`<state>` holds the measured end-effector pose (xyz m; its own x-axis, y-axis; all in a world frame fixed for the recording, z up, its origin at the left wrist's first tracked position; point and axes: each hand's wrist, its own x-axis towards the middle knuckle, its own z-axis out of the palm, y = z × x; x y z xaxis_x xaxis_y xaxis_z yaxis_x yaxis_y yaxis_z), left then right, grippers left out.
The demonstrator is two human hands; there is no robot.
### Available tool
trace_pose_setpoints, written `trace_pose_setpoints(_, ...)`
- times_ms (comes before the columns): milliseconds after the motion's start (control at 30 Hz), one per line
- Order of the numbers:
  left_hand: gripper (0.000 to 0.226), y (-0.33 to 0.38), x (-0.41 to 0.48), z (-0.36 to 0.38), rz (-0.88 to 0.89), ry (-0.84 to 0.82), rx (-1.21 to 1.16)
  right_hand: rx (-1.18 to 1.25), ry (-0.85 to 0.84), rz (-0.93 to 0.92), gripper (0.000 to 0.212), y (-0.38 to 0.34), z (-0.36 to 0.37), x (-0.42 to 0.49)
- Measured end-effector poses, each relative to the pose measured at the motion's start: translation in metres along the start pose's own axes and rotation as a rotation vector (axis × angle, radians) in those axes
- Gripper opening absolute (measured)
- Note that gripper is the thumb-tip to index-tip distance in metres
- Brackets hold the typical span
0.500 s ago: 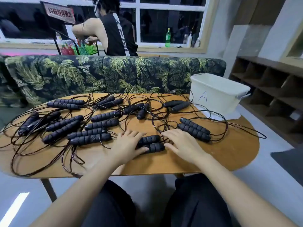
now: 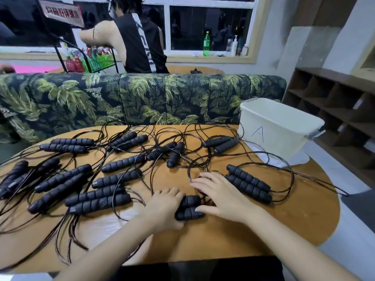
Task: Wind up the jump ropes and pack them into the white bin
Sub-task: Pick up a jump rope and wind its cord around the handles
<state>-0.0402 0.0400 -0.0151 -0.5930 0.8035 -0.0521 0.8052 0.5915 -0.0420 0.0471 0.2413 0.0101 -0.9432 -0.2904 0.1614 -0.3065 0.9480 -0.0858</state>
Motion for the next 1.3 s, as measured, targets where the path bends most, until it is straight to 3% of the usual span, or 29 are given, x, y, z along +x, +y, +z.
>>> trace_pose_setpoints(133, 0.070, -0.002, -0.006, -0.006, 0.041, 0.175, 0.076, -0.108, -0.048, -0.024, 0.092, -0.013, 0.001, -0.001)
trace_pose_setpoints(333, 0.085, -0.015, -0.023, -0.035, 0.021, 0.458, 0.241, -0.207, 0.169, 0.021, 0.075, -0.037, 0.001, 0.020)
trace_pose_setpoints(433, 0.079, -0.022, -0.030, -0.034, -0.031, 0.486, 0.238, -0.161, 0.174, 0.025, 0.076, -0.044, 0.003, 0.032)
trace_pose_setpoints(600, 0.071, -0.062, -0.024, -0.046, -0.116, 0.500, 0.105, 0.164, 0.149, 0.195, 0.075, -0.031, 0.000, 0.045)
trace_pose_setpoints(733, 0.066, -0.087, -0.011, -0.066, -0.207, 0.531, -0.063, 0.072, 0.178, 0.215, 0.077, 0.000, 0.010, 0.048)
trace_pose_setpoints(867, 0.069, -0.096, 0.008, -0.072, -0.192, 0.566, -0.086, -0.039, 0.012, 0.120, 0.075, 0.006, 0.016, 0.045)
trace_pose_setpoints(1000, 0.066, -0.089, 0.023, -0.072, -0.116, 0.585, -0.066, 0.335, 0.419, 0.234, 0.082, -0.001, -0.005, 0.054)
trace_pose_setpoints(1067, 0.066, -0.083, 0.027, -0.074, -0.032, 0.577, -0.034, 0.520, 0.382, 0.315, 0.090, -0.002, -0.021, 0.066)
trace_pose_setpoints(1133, 0.066, -0.077, 0.028, -0.078, 0.006, 0.596, -0.017, 0.514, 0.232, 0.323, 0.068, 0.000, -0.029, 0.076)
trace_pose_setpoints(1233, 0.061, -0.081, 0.025, -0.089, -0.134, 0.674, -0.108, 0.544, 0.281, 0.346, 0.010, 0.004, -0.024, 0.076)
trace_pose_setpoints(1300, 0.055, -0.083, 0.020, -0.092, -0.269, 0.717, -0.225, 0.543, 0.322, 0.359, 0.012, 0.003, -0.019, 0.072)
